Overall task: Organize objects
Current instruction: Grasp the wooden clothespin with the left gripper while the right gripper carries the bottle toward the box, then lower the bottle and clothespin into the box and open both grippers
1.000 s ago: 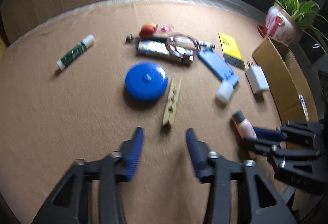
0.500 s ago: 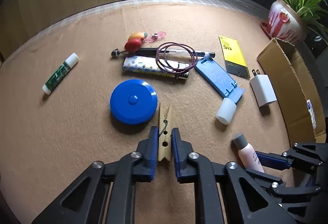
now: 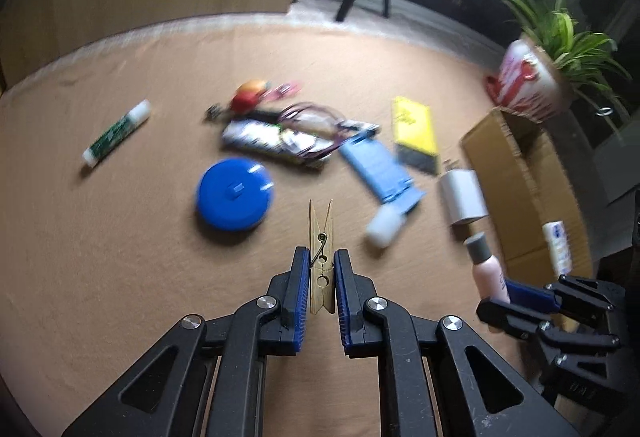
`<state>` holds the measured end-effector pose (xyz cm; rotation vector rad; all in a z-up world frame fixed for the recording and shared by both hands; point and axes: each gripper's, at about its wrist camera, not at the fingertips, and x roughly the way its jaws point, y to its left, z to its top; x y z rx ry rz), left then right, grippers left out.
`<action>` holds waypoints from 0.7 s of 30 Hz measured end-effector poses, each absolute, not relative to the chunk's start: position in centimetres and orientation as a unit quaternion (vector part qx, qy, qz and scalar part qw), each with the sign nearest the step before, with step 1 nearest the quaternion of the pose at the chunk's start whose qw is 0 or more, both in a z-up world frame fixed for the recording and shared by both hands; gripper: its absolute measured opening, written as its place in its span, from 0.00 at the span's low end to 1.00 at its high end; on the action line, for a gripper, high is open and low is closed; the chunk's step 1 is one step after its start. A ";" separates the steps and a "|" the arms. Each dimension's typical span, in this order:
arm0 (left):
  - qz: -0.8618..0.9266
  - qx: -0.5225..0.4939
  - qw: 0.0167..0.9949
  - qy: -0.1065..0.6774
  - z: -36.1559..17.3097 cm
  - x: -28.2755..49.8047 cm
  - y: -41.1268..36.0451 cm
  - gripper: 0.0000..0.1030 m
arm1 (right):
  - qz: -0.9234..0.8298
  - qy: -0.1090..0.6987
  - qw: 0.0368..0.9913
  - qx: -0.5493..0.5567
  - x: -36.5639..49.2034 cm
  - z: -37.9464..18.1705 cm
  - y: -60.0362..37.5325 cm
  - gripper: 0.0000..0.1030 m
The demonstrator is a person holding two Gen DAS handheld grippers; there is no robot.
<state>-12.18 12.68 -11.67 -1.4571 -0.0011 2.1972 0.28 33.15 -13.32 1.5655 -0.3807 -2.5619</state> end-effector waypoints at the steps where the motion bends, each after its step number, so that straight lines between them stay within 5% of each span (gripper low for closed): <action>1: 0.808 -0.531 0.256 0.000 -11.2 -12.0 13.2 0.13 | -0.851 -0.130 0.046 0.506 0.7 -12.7 34.2 0.18; 21: 0.793 -0.478 0.375 0.051 -6.2 -8.5 33.2 0.13 | -0.871 -0.162 -0.107 0.451 5.2 -10.6 48.0 0.18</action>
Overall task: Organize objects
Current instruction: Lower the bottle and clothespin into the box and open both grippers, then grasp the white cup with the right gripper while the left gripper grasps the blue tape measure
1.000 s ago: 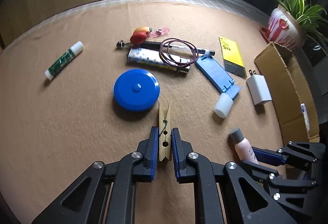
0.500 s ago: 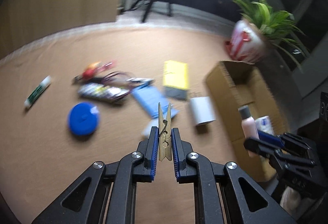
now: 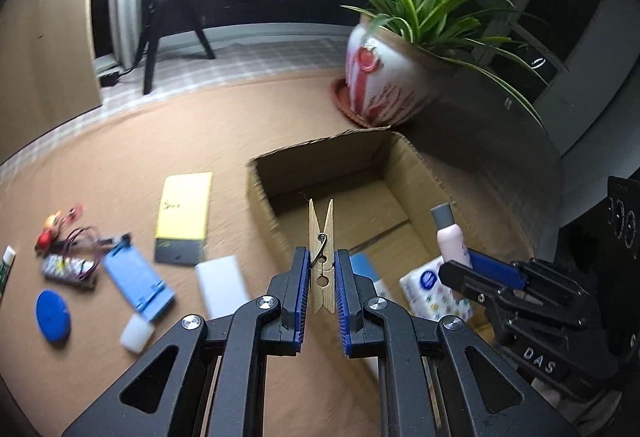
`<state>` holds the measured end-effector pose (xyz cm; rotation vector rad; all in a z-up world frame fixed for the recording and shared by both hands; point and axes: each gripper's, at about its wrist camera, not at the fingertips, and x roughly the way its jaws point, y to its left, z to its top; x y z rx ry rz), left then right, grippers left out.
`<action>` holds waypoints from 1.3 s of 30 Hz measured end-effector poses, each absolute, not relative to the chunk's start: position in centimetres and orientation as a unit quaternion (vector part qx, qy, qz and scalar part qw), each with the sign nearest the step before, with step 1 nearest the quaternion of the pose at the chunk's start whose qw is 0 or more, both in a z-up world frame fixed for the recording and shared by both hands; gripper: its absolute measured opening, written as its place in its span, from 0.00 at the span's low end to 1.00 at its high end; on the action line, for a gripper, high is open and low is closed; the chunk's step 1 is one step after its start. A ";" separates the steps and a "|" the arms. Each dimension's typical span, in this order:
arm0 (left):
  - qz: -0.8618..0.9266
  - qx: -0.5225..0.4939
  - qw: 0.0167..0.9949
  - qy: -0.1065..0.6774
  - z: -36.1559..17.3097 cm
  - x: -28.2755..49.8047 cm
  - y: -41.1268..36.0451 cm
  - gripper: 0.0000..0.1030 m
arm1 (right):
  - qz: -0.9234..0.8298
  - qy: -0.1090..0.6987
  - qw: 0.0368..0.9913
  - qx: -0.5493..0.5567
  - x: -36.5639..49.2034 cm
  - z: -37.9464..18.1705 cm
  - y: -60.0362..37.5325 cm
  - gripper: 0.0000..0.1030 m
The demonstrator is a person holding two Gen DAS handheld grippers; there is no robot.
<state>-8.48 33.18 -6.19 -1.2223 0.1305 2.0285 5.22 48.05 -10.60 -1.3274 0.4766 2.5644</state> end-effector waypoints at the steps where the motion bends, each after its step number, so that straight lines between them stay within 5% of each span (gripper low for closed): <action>1: 0.792 -0.478 0.376 0.054 -6.3 -8.5 33.7 0.13 | 0.871 0.162 0.109 -0.451 5.2 -10.6 48.4 0.18; 10: 0.796 -0.478 0.364 0.068 -7.1 -8.9 36.3 0.14 | 0.871 0.163 0.102 -0.452 5.0 -10.7 49.7 0.19; 11: 0.796 -0.479 0.365 0.065 -7.2 -9.0 36.3 0.25 | 0.872 0.166 0.090 -0.451 5.1 -10.7 49.6 0.23; 12: 0.793 -0.485 0.363 0.062 -7.3 -9.2 36.3 0.55 | 0.872 0.168 0.083 -0.452 5.2 -10.7 49.5 0.40; 14: 0.805 -0.473 0.354 0.055 -7.0 -9.3 35.7 0.73 | 0.877 0.157 0.099 -0.443 5.5 -10.5 49.2 0.65; 39: 0.838 -0.500 0.217 0.024 -8.6 -13.4 18.2 0.72 | 0.887 0.134 0.004 -0.442 0.9 -8.4 37.5 0.68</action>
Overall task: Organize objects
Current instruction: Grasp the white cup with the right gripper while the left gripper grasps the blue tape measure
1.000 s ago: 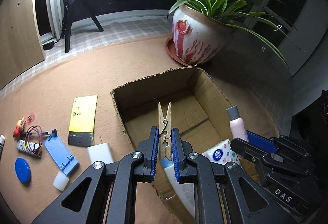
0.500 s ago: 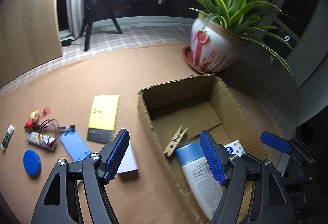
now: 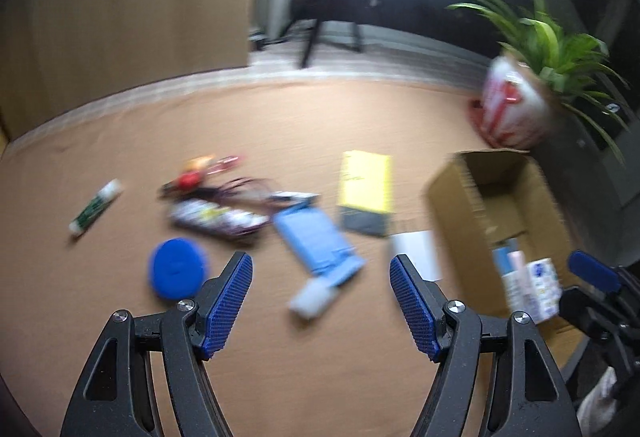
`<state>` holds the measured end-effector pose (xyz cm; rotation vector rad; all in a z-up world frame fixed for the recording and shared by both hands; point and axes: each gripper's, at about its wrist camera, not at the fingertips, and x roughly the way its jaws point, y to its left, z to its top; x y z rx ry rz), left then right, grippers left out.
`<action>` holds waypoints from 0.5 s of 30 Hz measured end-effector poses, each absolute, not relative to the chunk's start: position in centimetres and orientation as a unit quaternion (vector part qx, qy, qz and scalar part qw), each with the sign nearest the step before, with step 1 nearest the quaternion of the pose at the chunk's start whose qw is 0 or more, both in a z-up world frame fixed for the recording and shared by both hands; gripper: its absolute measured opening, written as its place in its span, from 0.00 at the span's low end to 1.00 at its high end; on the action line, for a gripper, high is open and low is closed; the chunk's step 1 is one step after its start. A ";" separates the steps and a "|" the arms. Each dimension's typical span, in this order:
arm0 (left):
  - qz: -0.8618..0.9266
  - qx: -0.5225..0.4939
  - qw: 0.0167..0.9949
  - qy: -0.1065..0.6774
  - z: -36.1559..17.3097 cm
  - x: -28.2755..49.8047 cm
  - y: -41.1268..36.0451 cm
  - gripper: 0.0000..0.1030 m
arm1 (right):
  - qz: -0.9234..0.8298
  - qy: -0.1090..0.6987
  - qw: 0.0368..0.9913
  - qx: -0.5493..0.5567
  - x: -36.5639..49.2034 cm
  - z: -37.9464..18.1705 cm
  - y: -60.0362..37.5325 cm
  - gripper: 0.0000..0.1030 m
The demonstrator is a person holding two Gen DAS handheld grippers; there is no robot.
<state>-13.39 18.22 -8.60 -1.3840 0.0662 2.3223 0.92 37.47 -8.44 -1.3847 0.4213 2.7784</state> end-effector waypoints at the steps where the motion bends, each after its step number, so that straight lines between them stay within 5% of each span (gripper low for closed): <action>1: 0.838 -0.504 0.207 0.025 -9.0 -13.8 17.0 0.72 | 0.884 0.130 -0.003 -0.448 0.4 -8.7 36.5 0.68; 15: 0.828 -0.539 0.148 0.044 -13.3 -17.4 8.7 0.73 | 0.841 0.133 -0.025 -0.524 -6.8 -15.1 29.1 0.68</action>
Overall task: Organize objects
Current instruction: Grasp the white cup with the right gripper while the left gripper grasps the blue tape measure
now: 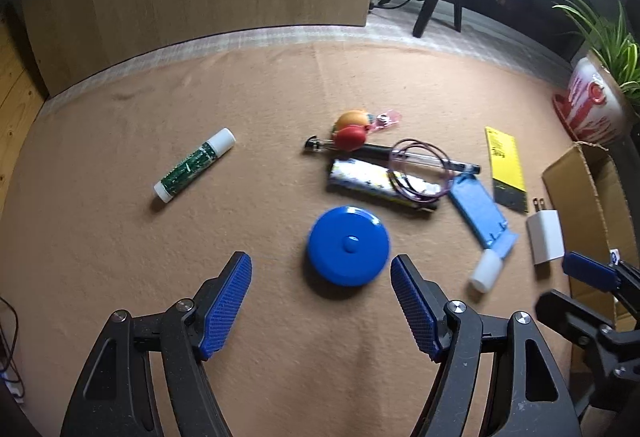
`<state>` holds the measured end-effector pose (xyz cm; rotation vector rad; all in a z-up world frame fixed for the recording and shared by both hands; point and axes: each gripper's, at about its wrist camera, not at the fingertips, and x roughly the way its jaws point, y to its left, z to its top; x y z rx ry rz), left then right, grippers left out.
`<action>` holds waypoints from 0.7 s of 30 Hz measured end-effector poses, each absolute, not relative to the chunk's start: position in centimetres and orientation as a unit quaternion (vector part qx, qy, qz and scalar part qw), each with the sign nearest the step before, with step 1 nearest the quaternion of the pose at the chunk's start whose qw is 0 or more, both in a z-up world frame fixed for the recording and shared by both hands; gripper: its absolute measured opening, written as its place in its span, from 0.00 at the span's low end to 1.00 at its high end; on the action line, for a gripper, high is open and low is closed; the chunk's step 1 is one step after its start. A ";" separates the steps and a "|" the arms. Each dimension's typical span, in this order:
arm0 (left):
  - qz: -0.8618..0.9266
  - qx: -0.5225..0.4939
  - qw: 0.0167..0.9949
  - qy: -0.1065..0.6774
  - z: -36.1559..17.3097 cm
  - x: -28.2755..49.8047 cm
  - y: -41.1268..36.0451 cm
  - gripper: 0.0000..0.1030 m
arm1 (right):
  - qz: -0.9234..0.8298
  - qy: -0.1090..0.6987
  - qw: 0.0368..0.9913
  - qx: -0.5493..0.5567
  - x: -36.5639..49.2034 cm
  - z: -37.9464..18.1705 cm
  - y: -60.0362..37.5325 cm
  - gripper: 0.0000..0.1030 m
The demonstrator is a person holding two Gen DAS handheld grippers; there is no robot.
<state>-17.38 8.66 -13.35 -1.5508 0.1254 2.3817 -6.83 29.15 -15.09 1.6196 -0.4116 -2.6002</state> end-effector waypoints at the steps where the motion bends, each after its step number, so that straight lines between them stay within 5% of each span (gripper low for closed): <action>1: 0.827 -0.540 0.148 0.045 -13.5 -17.6 8.6 0.74 | -0.842 -0.131 0.025 0.523 -7.1 -15.4 28.8 0.68; 6: 0.826 -0.541 0.153 0.048 -14.1 -18.4 8.2 0.75 | -0.848 -0.099 0.037 0.519 -8.4 -16.1 27.0 0.65; 11: 0.824 -0.542 0.158 0.050 -14.9 -18.9 8.3 0.75 | -0.840 -0.066 0.049 0.537 -9.5 -17.5 26.1 0.42; 21: 0.819 -0.544 0.174 0.052 -15.1 -18.9 9.7 0.75 | -0.835 -0.043 0.070 0.544 -8.4 -18.2 25.8 0.35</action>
